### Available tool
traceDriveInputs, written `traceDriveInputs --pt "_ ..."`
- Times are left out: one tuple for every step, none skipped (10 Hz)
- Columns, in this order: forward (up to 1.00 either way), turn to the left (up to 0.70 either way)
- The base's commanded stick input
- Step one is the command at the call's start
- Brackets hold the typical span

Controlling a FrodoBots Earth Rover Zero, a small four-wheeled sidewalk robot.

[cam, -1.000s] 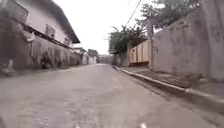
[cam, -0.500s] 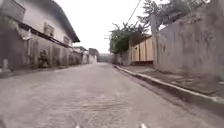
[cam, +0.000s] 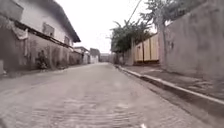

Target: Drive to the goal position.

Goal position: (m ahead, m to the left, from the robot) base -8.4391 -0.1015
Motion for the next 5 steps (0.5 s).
traceDriveInputs --pt "1.00 0.00" --pt "1.00 0.00" --pt "1.00 0.00" --pt "1.00 0.00" --pt "1.00 0.00"
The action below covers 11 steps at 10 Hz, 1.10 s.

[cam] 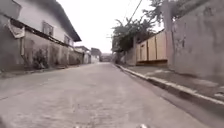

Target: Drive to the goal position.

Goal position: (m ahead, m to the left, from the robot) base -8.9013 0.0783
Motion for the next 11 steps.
traceDriveInputs --pt "1.00 0.00" --pt "1.00 0.00" --pt "1.00 0.00" --pt "1.00 0.00" --pt "1.00 0.00" --pt "1.00 0.00" --pt "1.00 0.00" --pt "1.00 0.00" --pt "1.00 0.00" --pt "1.00 0.00" --pt "1.00 0.00"
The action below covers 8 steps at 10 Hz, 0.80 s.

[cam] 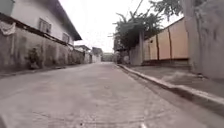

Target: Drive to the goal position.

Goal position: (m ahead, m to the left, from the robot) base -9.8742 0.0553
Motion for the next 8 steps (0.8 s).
traceDriveInputs --pt "1.00 0.00" --pt "1.00 0.00" --pt "1.00 0.00" --pt "1.00 0.00" --pt "1.00 0.00" --pt "1.00 0.00" --pt "1.00 0.00" --pt "1.00 0.00"
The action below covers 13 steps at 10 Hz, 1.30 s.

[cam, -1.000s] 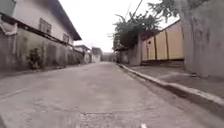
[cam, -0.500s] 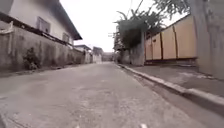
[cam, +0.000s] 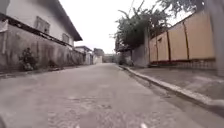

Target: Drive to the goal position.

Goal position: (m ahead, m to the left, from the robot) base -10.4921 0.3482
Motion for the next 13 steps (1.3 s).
traceDriveInputs --pt "1.00 0.00" --pt "1.00 0.00" --pt "1.00 0.00" --pt "1.00 0.00" --pt "1.00 0.00" --pt "1.00 0.00" --pt "1.00 0.00" --pt "1.00 0.00" --pt "1.00 0.00" --pt "1.00 0.00" --pt "1.00 0.00" --pt "1.00 0.00" --pt "1.00 0.00"
